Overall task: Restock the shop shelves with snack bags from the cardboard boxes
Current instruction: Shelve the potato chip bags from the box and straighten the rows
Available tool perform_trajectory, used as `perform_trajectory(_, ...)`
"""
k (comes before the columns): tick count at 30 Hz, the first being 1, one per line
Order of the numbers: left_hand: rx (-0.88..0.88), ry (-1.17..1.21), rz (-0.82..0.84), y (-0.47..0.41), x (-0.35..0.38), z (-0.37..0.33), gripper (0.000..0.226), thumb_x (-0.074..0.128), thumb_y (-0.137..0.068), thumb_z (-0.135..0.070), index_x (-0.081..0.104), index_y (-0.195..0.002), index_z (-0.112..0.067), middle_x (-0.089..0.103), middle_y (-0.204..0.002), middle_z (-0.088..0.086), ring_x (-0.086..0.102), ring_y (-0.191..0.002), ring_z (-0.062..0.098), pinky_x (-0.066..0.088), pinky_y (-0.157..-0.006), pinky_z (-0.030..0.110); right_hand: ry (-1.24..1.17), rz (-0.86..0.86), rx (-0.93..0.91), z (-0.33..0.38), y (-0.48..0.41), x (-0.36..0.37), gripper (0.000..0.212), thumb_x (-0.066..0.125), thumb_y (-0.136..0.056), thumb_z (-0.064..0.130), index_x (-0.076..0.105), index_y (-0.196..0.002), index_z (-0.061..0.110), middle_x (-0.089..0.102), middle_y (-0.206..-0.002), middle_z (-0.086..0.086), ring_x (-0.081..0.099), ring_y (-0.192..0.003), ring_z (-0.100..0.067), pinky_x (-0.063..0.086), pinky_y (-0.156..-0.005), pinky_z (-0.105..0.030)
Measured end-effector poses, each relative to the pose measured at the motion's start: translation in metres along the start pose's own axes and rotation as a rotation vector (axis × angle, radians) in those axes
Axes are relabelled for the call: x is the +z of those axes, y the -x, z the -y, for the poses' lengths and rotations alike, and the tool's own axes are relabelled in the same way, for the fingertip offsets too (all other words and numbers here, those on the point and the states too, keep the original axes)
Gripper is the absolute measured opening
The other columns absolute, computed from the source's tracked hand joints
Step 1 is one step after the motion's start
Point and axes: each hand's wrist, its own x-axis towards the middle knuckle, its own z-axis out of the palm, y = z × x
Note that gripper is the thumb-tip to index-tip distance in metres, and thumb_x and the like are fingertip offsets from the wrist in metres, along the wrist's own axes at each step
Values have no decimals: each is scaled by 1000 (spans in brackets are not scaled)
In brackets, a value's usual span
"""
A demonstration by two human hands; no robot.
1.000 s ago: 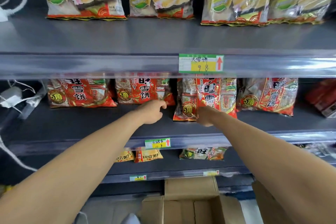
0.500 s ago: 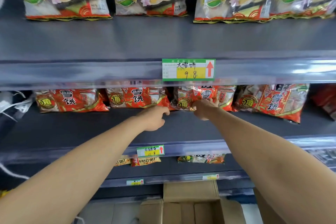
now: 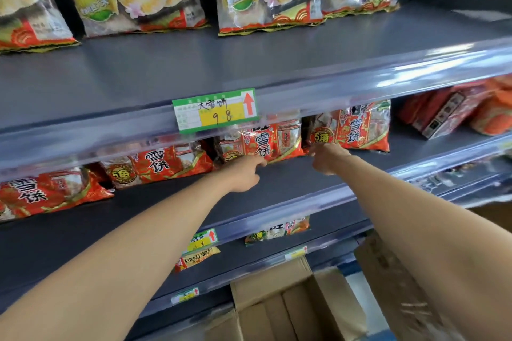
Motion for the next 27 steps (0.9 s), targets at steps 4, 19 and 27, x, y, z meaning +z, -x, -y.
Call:
perform_trajectory(4,-60,39,-48,-28,17,-32,48,49,-94,-7,42,-141,-18,51,-134,12,53,-115,29,43,-88,29,-126,-27,-13,-60,-11,-10,42,49,-89,15,54,-131,13,56,-130,-16,52,-121,-35,43,-103,-45)
perform_trajectory(19,-289,96,-217,-95,45,-57,70,44,-93,-2,23,-148,-39,22,-156,7,34,-139,29,38,-99,31,-60,-105,-161,-143,-88,-9,55,47,-88,11,43,-134,41,34,-135,-6,23,-135,-38,36,-106,-52)
perform_trajectory(27,-321,131,-151,-85,44,-68,75,44,-93,-2,16,-148,-45,19,-159,4,40,-135,27,44,-95,32,-28,-134,-176,-144,-80,-8,55,43,-91,10,39,-141,33,36,-142,-6,26,-136,-34,39,-103,-47)
